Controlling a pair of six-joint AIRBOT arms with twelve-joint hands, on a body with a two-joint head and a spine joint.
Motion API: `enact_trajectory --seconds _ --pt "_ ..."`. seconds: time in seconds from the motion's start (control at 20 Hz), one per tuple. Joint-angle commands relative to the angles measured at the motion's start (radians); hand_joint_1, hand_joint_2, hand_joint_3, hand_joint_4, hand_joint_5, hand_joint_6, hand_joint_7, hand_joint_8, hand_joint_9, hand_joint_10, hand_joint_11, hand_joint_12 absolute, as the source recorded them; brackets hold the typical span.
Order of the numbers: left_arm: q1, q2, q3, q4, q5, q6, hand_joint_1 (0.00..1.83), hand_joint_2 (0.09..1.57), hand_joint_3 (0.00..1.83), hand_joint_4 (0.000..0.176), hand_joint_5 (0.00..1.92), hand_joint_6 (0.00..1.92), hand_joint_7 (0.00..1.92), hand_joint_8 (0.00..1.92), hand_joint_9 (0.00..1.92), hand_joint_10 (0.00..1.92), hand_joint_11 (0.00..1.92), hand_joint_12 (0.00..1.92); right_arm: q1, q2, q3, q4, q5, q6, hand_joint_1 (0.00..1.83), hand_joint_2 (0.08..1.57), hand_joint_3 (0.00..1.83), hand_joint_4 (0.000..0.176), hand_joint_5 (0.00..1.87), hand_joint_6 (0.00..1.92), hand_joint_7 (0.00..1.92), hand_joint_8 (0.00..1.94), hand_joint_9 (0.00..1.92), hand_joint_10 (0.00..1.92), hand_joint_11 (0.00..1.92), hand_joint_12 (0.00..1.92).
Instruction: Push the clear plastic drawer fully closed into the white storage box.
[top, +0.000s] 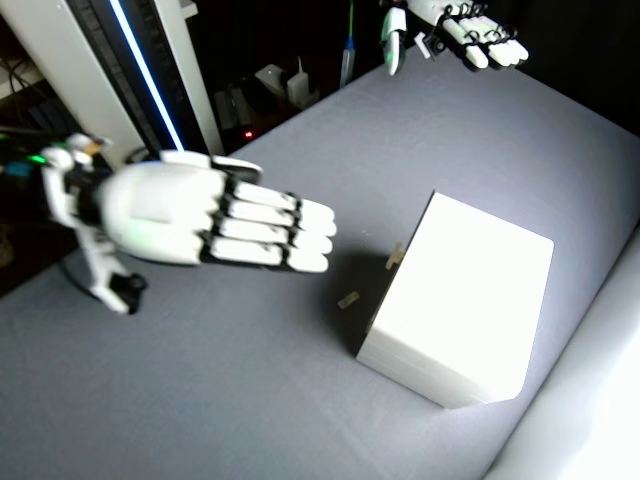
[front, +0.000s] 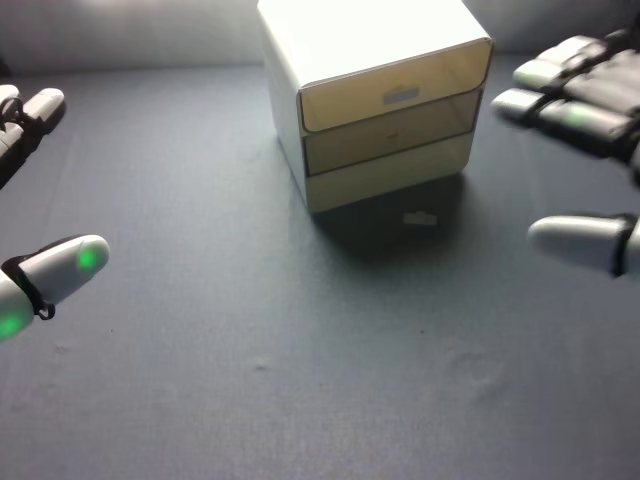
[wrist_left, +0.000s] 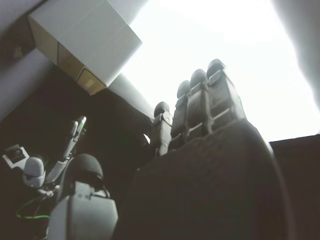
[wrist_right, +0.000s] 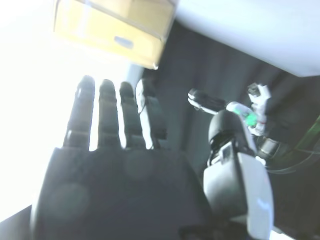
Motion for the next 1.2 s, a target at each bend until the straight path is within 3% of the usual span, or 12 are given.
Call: enact_trajectory --seconds 0.0,0.25,0.4,0.45,0.6,0.8,1.15 --pt "-0.002 0.007 0.001 0.004 -0.131 -0.002 0.00 1.11 0.00 0.176 0.00 0.00 0.00 0.00 0.00 0.00 0.00 0.00 -0.010 0.021 -0.010 0.022 0.207 -0.007 0.00 1.23 0.00 0.000 0.24 0.01 0.12 0.01 0.00 0.00 0.00 0.00" --pt "0.016 0.020 -0.010 -0.019 -0.143 -0.003 0.00 1.13 0.00 0.176 0.00 0.00 0.00 0.00 0.00 0.00 0.00 0.00 -0.197 0.113 -0.098 0.184 0.533 -0.057 0.00 1.25 0.01 0.000 0.26 0.01 0.13 0.00 0.01 0.00 0.00 0.00" --pt "0.018 0.031 -0.020 -0.017 -0.143 0.007 0.00 1.16 0.01 0.176 0.00 0.00 0.00 0.00 0.00 0.00 0.00 0.00 -0.376 0.177 -0.165 0.296 0.780 -0.061 0.00 1.23 0.00 0.000 0.17 0.00 0.06 0.00 0.00 0.00 0.00 0.00" --pt "0.018 0.036 -0.025 -0.012 -0.143 0.014 0.00 1.16 0.01 0.176 0.00 0.00 0.00 0.00 0.00 0.00 0.00 0.00 -0.412 0.203 -0.192 0.328 0.781 -0.061 0.00 1.22 0.00 0.000 0.15 0.00 0.05 0.00 0.00 0.00 0.00 0.00" --pt "0.018 0.045 -0.034 0.012 -0.143 0.018 0.00 1.12 0.00 0.176 0.00 0.00 0.00 0.00 0.00 0.00 0.00 0.00 -0.412 0.200 -0.195 0.333 0.781 -0.061 0.07 1.14 0.00 0.000 0.16 0.01 0.06 0.00 0.00 0.00 0.00 0.00" --pt "0.013 0.050 -0.042 0.030 -0.143 0.027 0.00 1.12 0.00 0.176 0.00 0.00 0.00 0.00 0.00 0.00 0.00 0.00 -0.414 0.189 -0.194 0.342 0.781 -0.061 0.08 1.15 0.00 0.000 0.14 0.00 0.06 0.00 0.00 0.00 0.00 0.00" --pt "0.010 0.052 -0.046 0.034 -0.143 0.024 0.00 1.11 0.00 0.176 0.00 0.00 0.00 0.00 0.00 0.00 0.00 0.00 -0.414 0.189 -0.195 0.344 0.781 -0.061 0.00 1.28 0.03 0.010 0.20 0.01 0.05 0.00 0.00 0.00 0.00 0.00"
